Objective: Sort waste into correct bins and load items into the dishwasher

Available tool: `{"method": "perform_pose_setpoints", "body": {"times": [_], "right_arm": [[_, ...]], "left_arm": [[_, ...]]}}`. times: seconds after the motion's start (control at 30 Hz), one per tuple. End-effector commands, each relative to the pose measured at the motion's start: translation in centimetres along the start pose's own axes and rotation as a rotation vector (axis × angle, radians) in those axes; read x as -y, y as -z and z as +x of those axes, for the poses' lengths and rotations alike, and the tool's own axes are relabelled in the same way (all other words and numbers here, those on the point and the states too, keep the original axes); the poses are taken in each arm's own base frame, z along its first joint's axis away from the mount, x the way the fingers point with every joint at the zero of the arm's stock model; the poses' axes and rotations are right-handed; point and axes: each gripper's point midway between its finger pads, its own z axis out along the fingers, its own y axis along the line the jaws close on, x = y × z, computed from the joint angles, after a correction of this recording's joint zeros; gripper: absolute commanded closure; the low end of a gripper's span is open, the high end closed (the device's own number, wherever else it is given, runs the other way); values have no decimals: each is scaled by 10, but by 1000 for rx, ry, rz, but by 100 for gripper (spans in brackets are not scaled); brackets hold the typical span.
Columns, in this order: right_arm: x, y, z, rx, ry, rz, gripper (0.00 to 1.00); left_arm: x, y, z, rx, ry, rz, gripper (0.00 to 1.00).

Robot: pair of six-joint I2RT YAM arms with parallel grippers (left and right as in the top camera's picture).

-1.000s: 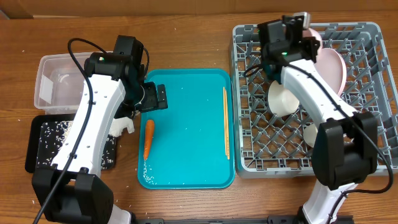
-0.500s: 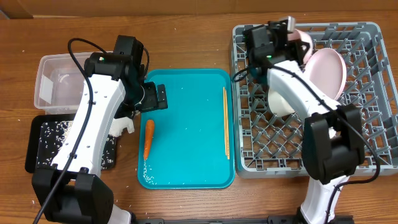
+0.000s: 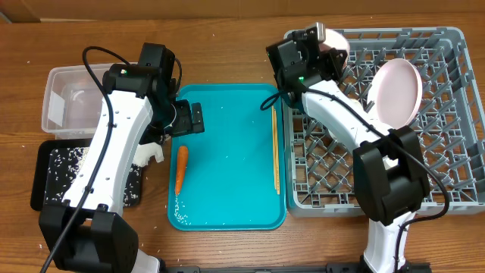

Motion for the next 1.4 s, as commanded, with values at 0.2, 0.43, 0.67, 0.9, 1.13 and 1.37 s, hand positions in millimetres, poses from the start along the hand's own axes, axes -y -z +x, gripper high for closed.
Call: {"method": "perform_pose_setpoints", "body": {"times": [0.2,0.43,0.67,0.9,1.13,1.37], "right_arm": [[43,-29,-5,-46,98,201,96],[25,-28,2,-39,102,114,96],[-2,-22,13,-46,74,-13,96],[-7,-21,22,-68,100,-42,96],[5,-21,18,-62,73,25,96],[29,-41,20,-96,40,85,96]], "left_arm": [[0,-1,1,-7,5,6,0],[0,-1,1,-7,5,6,0],[0,-1,1,-7,5,6,0],[0,-1,1,-7,5,6,0],[0,-1,1,-7,5,6,0],[0,-1,1,-7,5,6,0]]}}
